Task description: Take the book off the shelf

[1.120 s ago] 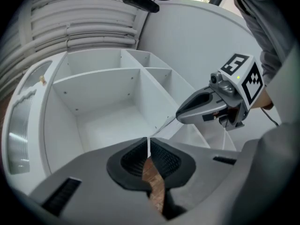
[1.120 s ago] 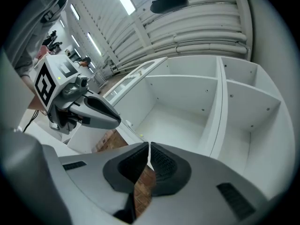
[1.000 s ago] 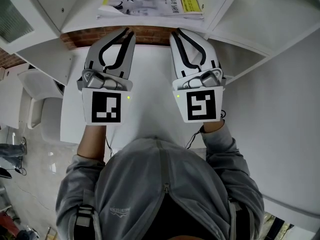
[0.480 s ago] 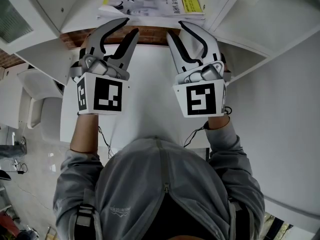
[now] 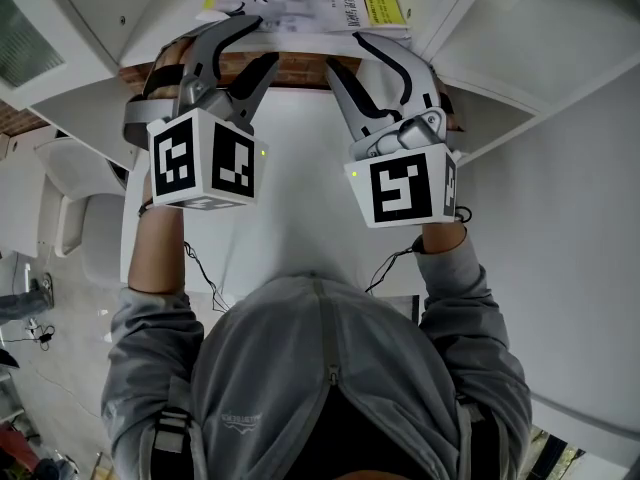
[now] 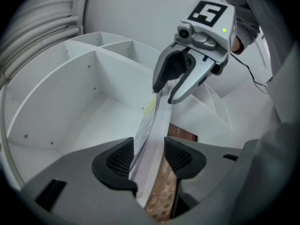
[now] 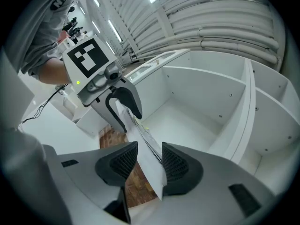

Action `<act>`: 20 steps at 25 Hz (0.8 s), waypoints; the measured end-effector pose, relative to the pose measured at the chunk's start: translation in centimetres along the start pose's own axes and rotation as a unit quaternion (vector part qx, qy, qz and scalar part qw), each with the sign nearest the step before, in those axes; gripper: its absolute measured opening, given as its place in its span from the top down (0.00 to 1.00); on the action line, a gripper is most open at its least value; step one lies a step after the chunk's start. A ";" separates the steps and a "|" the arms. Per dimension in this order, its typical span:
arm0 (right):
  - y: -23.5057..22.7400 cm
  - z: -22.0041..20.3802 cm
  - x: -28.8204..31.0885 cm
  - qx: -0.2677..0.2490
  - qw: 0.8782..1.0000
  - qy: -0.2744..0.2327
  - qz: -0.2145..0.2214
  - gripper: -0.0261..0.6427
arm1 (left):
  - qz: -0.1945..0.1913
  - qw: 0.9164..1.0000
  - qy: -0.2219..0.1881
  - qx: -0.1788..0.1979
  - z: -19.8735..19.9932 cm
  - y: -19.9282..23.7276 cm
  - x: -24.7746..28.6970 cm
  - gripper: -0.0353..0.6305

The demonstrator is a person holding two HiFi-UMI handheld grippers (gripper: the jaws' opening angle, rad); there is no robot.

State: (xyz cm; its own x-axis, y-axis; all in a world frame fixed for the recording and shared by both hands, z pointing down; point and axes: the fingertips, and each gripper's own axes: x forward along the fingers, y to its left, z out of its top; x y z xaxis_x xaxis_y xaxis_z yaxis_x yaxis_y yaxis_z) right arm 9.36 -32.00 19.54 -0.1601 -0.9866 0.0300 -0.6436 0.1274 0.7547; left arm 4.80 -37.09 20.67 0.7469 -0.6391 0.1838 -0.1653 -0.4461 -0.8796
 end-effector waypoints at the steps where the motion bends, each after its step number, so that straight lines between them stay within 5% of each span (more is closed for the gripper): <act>1: 0.1 0.0 0.1 -0.005 1.000 0.002 0.002 0.70 | -0.007 1.000 0.014 0.018 -0.2 -0.1 0.3 0.63; 12: 0.3 0.1 0.3 -0.012 1.000 0.007 0.008 0.69 | -0.064 0.986 0.098 0.120 -1.3 -1.4 2.1 0.63; 20: 0.7 0.0 0.1 -0.008 1.000 0.007 0.013 0.69 | -0.058 0.982 0.123 0.131 -1.3 -1.6 2.2 0.66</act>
State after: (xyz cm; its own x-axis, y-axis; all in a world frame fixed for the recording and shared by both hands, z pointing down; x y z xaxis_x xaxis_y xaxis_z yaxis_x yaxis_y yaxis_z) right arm 8.85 -32.00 20.09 -0.1657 -0.9844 0.0591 -0.6274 0.1515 0.7638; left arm 5.84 -38.56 23.08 0.5669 -0.7406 0.3606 0.1073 -0.3677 -0.9237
